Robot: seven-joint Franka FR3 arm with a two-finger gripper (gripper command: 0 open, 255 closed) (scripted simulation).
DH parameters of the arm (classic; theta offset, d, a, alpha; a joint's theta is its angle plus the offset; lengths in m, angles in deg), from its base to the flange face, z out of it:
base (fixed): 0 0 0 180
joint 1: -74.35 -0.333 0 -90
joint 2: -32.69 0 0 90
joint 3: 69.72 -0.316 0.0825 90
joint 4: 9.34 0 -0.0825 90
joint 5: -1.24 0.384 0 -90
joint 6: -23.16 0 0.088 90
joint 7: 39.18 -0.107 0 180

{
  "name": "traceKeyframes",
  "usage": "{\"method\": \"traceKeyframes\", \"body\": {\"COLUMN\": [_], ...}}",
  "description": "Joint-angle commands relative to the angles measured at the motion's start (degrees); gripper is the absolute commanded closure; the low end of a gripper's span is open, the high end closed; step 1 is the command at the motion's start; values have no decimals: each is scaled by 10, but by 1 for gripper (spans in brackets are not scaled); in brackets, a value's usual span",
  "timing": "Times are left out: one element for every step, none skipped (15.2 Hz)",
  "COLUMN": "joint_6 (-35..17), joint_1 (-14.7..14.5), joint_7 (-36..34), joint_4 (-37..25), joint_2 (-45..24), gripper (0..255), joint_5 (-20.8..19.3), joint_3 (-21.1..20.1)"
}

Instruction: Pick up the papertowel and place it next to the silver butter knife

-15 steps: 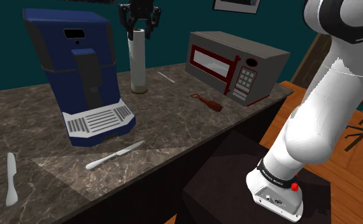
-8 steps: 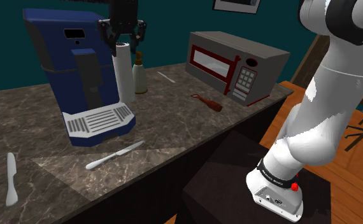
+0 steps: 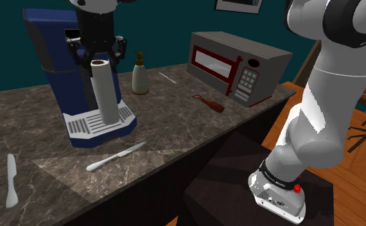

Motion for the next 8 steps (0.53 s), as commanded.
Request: {"method": "traceKeyframes", "body": {"joint_6": [2,2,3,4,5,8,10,13], "joint_1": [-20,-30,-40,-50,-61,-72,-83,-95], "joint_7": [-30,-44,-57,-70,-83,-96,-108,-120], "joint_4": [-19,-27,-36,-45,-56,-67,-80,-94], "joint_2": [-24,-35,-46,-58,-71,-84,-97,-111], "gripper": [255,255,255,255,255,255,255,255], "joint_5": [-15,-22,-29,-36,-43,-51,-58,-65], "joint_3": [-9,-13,-16,-19,-21,-24,-26,-27]}}
